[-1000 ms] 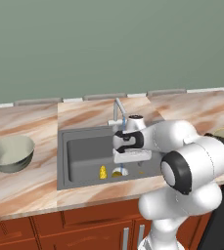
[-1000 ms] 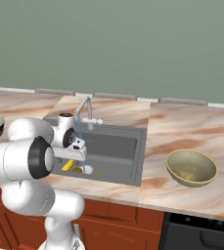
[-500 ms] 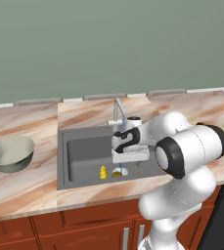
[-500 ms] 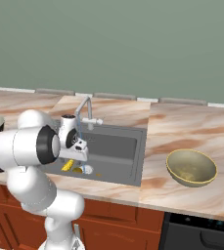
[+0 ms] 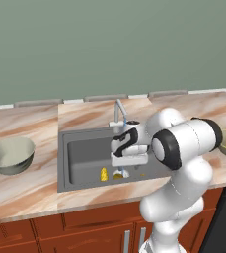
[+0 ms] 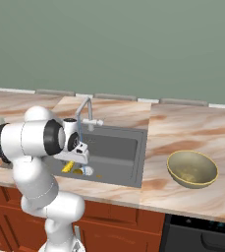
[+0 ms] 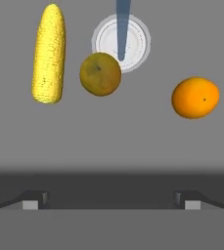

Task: Pick the oranges from the sink and place them in one bowl. Place the corn in the other bowl. Then turn off the sink faucet.

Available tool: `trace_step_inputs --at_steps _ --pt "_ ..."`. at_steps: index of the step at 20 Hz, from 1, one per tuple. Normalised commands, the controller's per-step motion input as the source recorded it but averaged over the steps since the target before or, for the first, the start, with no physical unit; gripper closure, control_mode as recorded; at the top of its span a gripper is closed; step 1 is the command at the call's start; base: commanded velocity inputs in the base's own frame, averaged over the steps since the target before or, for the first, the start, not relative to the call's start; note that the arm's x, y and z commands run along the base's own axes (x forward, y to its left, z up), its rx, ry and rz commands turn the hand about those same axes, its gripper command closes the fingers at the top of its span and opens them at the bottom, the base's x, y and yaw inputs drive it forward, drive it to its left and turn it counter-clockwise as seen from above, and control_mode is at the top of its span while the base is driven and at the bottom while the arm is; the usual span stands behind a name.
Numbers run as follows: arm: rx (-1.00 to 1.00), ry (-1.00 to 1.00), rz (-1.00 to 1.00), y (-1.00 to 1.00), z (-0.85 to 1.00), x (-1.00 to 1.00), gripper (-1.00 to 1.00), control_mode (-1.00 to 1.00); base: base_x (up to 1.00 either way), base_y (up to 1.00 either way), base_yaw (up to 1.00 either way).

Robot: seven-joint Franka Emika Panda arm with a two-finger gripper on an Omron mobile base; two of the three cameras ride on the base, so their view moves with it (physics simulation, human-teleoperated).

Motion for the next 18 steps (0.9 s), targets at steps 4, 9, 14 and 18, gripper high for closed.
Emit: trace_step_inputs --at_steps 4,9,14,18 --pt "0.00 0.00 -0.02 0.06 -0.20 0.11 -1.00 -1.00 0.00 0.00 0.00" --pt "0.00 0.00 -0.02 0.06 -0.23 0.14 -1.00 -1.00 0.00 0.00 0.00" --pt "0.00 0.00 -0.02 0.05 -0.23 0.16 -1.00 -1.00 0.00 0.00 0.00" --pt "0.00 0.00 -0.02 0.03 -0.21 0.13 -1.00 -1.00 0.00 0.00 0.00"
